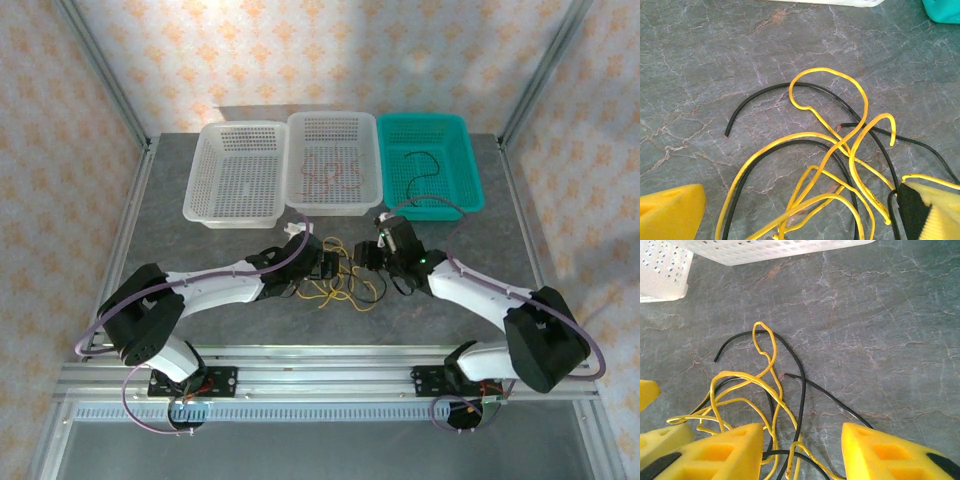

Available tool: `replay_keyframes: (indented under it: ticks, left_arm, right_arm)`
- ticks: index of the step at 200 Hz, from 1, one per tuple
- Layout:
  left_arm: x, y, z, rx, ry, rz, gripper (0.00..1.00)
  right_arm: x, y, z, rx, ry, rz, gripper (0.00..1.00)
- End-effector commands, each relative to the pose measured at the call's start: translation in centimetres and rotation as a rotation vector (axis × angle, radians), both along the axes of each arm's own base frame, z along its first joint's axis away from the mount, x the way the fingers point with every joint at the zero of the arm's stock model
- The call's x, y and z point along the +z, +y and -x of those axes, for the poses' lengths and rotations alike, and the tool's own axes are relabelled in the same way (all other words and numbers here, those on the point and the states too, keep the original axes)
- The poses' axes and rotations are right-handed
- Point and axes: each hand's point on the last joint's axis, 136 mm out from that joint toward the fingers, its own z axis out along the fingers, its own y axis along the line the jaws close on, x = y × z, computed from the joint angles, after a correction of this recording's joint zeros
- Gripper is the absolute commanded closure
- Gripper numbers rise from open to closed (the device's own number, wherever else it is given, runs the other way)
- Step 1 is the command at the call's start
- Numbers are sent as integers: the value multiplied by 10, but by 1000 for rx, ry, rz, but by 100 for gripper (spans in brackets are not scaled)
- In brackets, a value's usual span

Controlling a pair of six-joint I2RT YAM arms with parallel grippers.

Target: Untangle the cables

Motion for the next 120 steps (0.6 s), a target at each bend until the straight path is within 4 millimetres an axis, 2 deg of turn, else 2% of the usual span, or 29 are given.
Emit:
replay_keyframes:
  ticks: [1,28,71,120]
  left_arm:
    - [-9,3,2,14,4,-18,1]
    - [-9,2,2,13,2,-18,1]
    - [-13,0,4,7,9,-21,1]
    - [-16,0,4,10,12,-26,1]
  right_arm:
    - [-6,3,3,0,16,-19,56]
    - [-8,5,6,9,28,-21,57]
    - [-22,10,17,31,60,0,58]
    - [-33,13,18,33,83,13,61]
